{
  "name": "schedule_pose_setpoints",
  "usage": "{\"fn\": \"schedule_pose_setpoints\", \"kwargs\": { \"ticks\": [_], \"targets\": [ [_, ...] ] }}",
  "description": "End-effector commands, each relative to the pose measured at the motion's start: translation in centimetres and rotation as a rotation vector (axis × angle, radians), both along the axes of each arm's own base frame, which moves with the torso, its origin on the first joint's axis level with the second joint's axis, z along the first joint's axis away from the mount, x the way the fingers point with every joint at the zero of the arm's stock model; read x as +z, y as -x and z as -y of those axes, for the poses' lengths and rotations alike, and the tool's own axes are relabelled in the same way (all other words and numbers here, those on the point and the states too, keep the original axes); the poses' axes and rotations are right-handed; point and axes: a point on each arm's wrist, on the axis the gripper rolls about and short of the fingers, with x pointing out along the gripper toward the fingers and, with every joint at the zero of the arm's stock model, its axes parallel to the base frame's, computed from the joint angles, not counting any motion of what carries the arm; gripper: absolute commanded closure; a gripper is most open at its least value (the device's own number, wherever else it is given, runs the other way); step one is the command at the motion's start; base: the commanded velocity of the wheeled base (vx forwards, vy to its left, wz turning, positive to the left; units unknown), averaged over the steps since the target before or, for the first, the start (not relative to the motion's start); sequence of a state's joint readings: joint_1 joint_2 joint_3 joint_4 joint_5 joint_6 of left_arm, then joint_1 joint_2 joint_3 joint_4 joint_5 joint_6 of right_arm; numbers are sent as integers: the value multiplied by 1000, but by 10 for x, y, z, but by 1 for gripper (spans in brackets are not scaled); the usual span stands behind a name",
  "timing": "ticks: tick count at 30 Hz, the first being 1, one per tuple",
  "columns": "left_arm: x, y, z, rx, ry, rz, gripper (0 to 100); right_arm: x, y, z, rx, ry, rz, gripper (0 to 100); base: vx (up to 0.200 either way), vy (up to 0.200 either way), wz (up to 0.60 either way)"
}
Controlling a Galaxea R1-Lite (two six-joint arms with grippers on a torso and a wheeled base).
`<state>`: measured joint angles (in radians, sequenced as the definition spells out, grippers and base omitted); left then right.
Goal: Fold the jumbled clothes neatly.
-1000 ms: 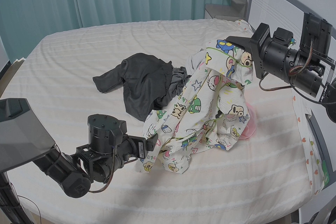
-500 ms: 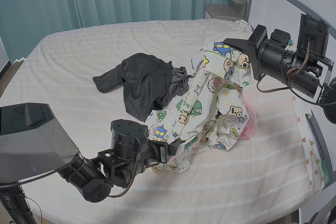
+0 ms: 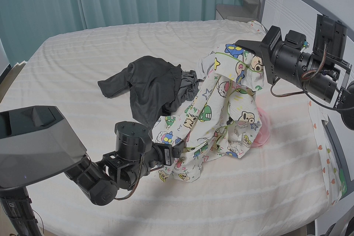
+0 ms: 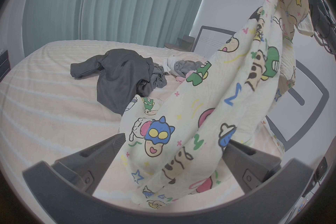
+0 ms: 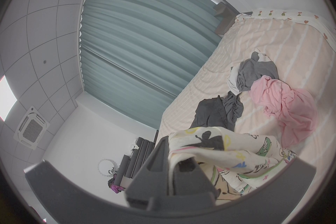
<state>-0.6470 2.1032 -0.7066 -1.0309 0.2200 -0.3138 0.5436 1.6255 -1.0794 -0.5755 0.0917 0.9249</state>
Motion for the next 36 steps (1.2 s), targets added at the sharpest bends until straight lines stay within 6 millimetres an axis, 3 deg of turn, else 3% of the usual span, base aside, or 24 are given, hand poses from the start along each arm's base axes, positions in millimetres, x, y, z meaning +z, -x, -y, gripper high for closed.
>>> {"fn": "schedule_pose_setpoints", "kwargs": {
  "ticks": [1, 15, 16, 28, 32, 36],
  "targets": [
    [-4, -5, 0, -19, 9, -11, 0, 2, 1, 0, 3, -4, 6, 100, 0, 0, 0],
    [-14, -12, 17, -107, 35, -30, 0, 3, 0, -1, 4, -5, 8, 100, 0, 0, 0],
    [-14, -13, 18, -114, 40, -30, 100, 3, 0, -2, 4, -6, 9, 100, 0, 0, 0],
    [-11, -5, 9, -118, 75, -66, 100, 3, -1, 4, -14, -4, 4, 100, 0, 0, 0],
    [8, 7, -10, -91, 86, -45, 100, 2, -4, 12, -42, -4, 3, 100, 0, 0, 0],
    [30, 5, -24, -47, 114, 14, 100, 0, -6, 16, -66, 1, -3, 100, 0, 0, 0]
  ]
}}
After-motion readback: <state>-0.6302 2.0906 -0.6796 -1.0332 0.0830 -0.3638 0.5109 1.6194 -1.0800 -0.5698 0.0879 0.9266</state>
